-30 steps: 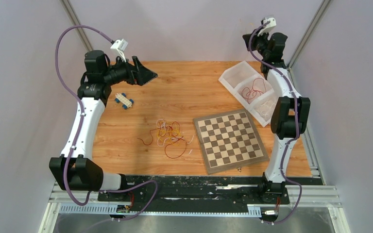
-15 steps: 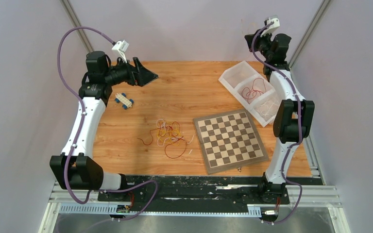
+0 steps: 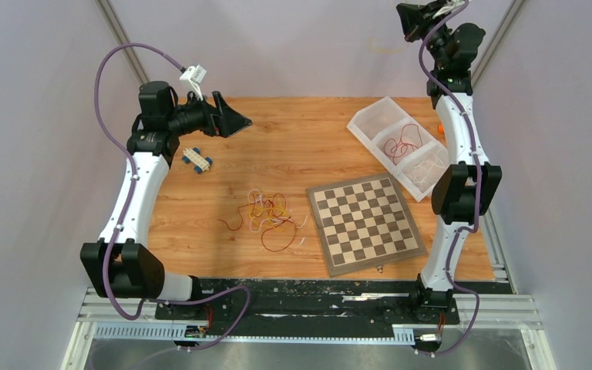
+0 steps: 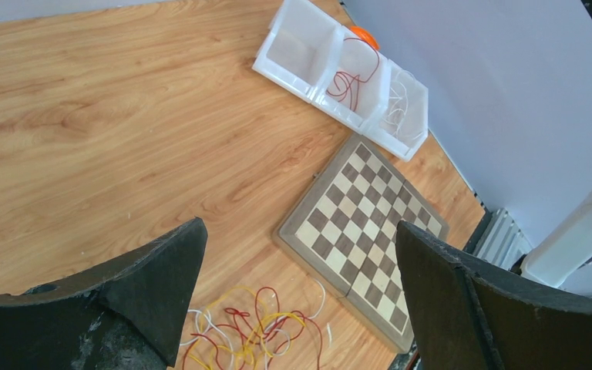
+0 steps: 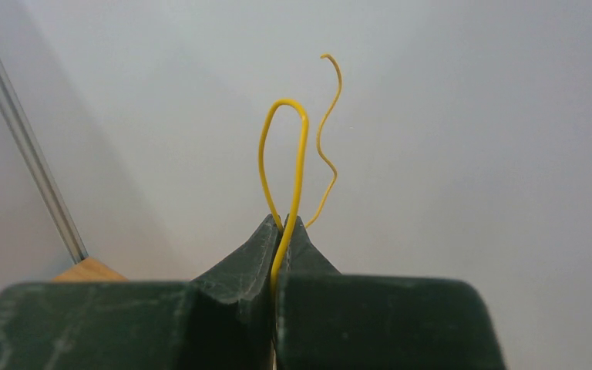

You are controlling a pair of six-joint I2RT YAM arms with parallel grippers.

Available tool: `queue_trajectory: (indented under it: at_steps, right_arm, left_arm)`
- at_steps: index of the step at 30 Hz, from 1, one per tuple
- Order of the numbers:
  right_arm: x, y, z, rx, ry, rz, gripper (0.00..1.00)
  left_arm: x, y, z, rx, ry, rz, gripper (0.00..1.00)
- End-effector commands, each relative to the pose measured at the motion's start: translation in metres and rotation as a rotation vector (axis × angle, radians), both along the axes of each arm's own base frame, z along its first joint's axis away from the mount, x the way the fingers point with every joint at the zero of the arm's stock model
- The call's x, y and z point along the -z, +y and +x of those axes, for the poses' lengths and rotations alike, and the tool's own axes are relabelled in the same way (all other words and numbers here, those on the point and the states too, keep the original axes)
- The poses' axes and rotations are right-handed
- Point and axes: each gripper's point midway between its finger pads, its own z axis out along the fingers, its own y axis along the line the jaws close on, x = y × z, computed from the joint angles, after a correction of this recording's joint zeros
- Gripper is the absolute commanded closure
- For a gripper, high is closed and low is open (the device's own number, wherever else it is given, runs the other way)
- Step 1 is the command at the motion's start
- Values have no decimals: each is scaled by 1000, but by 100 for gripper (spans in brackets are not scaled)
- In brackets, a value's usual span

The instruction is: Untangle the cables

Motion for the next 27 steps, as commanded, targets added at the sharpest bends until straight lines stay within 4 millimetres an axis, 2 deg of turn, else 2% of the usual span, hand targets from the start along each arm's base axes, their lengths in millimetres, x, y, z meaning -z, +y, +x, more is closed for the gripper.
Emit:
queue_trajectory:
  at_steps: [1, 7, 13, 23, 27]
  right_arm:
    - [-5, 8, -5, -35, -8, 16, 100]
    - [26, 6, -2, -12, 39, -31, 100]
    - [72, 5, 4, -3, 114, -75, 100]
    - [159, -3, 7, 42, 228, -189, 100]
    - [203, -9, 12, 70, 295, -247, 100]
  left_arm:
    - [-18, 0, 1, 11, -72, -1, 0]
    - [-14, 0, -1, 11, -71, 4, 0]
    - [-12, 0, -1, 15, -67, 13, 0]
    - [-6, 2, -1, 12, -59, 23, 0]
    - [-3, 3, -1, 10, -51, 27, 0]
